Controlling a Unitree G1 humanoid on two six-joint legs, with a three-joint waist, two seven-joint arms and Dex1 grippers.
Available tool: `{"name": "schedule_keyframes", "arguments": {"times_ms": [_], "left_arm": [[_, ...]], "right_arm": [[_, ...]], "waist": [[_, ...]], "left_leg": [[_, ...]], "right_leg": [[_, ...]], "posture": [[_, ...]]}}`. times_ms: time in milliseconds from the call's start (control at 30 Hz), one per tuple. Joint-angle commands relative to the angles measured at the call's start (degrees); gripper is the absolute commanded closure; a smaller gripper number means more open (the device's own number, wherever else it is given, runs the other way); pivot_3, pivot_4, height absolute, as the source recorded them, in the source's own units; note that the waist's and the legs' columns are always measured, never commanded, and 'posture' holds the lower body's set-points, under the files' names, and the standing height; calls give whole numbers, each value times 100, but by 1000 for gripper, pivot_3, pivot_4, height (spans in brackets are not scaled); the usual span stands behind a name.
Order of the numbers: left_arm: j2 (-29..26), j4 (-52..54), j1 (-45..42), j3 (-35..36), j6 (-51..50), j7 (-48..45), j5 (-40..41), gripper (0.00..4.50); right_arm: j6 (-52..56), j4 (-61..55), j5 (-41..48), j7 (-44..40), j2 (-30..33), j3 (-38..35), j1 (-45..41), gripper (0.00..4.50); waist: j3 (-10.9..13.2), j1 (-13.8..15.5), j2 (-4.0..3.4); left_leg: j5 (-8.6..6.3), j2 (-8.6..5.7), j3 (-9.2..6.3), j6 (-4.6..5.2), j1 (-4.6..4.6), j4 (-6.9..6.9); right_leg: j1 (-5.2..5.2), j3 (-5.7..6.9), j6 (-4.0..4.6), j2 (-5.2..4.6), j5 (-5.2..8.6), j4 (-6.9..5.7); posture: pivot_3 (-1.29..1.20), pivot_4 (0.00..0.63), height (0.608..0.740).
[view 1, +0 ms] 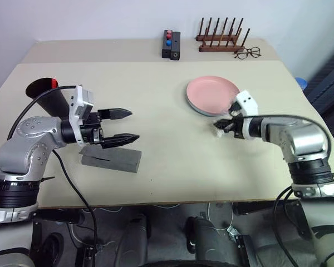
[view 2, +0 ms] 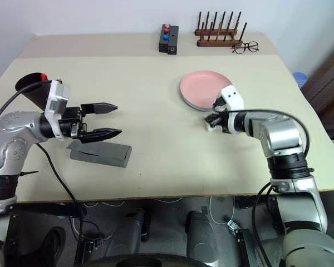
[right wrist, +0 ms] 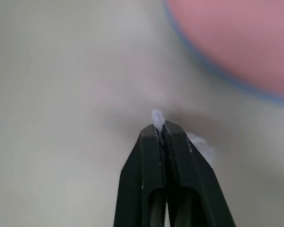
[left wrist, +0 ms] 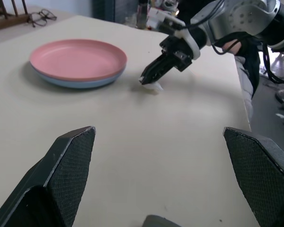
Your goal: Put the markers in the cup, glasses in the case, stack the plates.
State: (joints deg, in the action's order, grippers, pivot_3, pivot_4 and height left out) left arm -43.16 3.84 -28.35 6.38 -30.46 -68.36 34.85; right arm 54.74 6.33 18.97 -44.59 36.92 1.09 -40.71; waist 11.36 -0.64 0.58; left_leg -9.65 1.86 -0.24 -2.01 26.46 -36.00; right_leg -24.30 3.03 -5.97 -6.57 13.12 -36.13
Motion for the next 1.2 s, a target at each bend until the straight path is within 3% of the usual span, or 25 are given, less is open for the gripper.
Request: {"name": "schedule_keyframes", "arguments": {"times_ms": [33, 200, 233, 367, 533, 733, 833, 1033, 1200], "left_arm": [[162, -429, -481, 109, 623, 616, -531, 0], [858, -819, -905, 269, 1032, 1607, -742, 0], [973, -823, -925, 317, 971, 1766, -713, 0], [1086, -633, -832, 295, 806, 1918, -637, 0], [991, -363, -506, 337, 713, 1849, -523, 0], [665, -76, -62, 356, 635, 1239, -278, 0], [315, 81, 190, 419, 552, 734, -76, 0], [-411, -263, 633, 1005, 873, 47, 60, 0], [-486, 175, 1239, 1569, 449, -40, 642, 0]], "right_arm": [[-401, -380, 337, -176, 59, -513, -606, 4467], [-2068, 1274, -458, 591, -541, -294, -1389, 4467], [-2471, 1657, -864, 693, -571, 38, -1421, 4219], [-2976, 2669, -1135, 739, -830, 195, -1550, 2656], [-3316, 2928, -1243, 660, -819, 130, -1659, 27], [-3065, 1932, -728, 59, -696, -200, -1498, 27], [-3145, 888, -402, -546, -419, -272, -977, 27], [-3633, -958, -362, -1753, 773, -83, 649, 27], [-3765, -1532, 265, -1935, 811, -570, 1115, 27]], "waist": [[1, 5, 0], [-3, -9, 6], [-4, -14, 7], [-1, -13, 5], [3, -19, -2], [4, -33, -3], [4, -16, -3], [4, 42, -3], [5, -50, -6]], "left_leg": [[0, 0, -1, 0, 0, 0], [0, -1, 1, 0, -3, 0], [0, -1, 0, 0, -2, 0], [1, -2, 1, 1, 1, 7], [1, -2, 1, 1, 1, 12], [1, -1, 0, 0, -2, 12], [1, 0, 0, 0, -3, 22], [0, -1, 4, -3, -3, 27], [0, 5, 8, -6, -12, 24]], "right_leg": [[0, 0, -1, 0, 0, 0], [5, 0, -21, 1, -10, 2], [5, 1, -21, 2, -11, 2], [0, 0, -26, 2, -11, 1], [-4, 0, -28, 2, -12, -3], [-4, 0, -26, 4, -12, -6], [-5, 1, -26, 4, -11, -1], [-3, 2, -3, 0, 3, 13], [-4, 0, 2, -4, 1, 10]], "posture": [[0, 150, 740], [0, 150, 740], [0, 150, 740], [0, 150, 740], [0, 150, 740], [0, 150, 740], [0, 150, 740], [0, 150, 740], [0, 150, 740]]}}
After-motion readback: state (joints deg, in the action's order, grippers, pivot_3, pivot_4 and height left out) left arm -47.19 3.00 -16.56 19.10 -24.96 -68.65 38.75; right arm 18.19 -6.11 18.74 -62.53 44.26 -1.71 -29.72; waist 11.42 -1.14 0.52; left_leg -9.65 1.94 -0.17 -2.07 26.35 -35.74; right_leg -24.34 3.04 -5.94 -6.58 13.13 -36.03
